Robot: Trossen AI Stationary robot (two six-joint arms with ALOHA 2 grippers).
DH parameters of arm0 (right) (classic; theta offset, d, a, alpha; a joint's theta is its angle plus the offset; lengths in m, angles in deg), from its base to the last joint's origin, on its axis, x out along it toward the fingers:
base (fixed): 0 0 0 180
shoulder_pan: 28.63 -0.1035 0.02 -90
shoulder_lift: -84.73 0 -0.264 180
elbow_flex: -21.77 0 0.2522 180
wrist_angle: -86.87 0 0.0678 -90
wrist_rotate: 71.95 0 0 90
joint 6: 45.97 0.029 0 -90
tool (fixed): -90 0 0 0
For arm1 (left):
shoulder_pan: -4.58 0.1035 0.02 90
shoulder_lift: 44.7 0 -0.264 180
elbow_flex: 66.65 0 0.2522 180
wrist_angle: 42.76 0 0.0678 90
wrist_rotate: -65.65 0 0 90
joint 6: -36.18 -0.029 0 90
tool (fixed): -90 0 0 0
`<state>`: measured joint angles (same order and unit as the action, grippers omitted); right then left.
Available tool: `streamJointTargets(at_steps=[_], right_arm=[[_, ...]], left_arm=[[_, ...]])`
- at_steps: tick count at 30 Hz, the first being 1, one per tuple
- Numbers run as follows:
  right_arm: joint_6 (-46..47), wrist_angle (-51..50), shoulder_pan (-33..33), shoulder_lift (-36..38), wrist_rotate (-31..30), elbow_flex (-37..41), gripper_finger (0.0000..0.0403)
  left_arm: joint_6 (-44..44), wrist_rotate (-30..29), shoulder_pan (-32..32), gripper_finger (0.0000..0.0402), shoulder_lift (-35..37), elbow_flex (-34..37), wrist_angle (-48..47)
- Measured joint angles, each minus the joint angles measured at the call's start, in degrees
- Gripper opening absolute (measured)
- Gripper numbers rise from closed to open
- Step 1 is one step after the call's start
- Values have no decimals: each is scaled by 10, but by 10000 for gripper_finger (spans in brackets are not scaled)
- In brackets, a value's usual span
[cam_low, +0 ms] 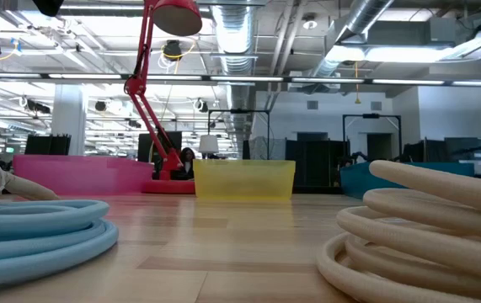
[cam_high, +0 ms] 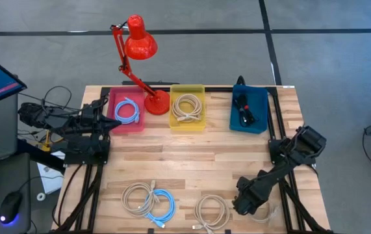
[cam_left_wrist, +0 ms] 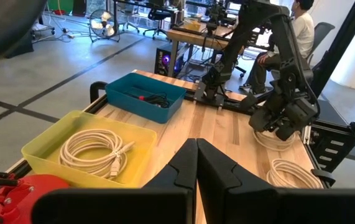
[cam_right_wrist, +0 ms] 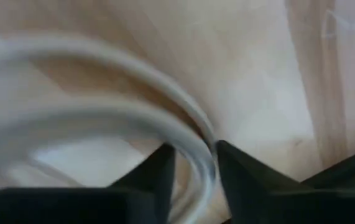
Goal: Sort HDMI cables
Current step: Put the light brown HDMI cable into the yellow bin
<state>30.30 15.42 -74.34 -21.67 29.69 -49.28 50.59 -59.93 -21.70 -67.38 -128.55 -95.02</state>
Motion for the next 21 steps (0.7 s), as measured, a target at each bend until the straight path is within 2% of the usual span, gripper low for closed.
streamJointTargets(at_steps=[3,4,9,12,21], right_arm=[[-6,-4,-1,7,-8,3,33],[-14,-5,-1,13,-10,4,22],[1,-35,4,37,-35,9,30],[1,-41,14,70,-52,7,14],[3,-68,76,191,-155,7,14]], left_arm=[[0,0,0,5,0,0,0],[0,0,0,5,0,0,0],[0,0,0,5,0,0,0],[0,0,0,5,0,0,0],[0,0,0,5,0,0,0]])
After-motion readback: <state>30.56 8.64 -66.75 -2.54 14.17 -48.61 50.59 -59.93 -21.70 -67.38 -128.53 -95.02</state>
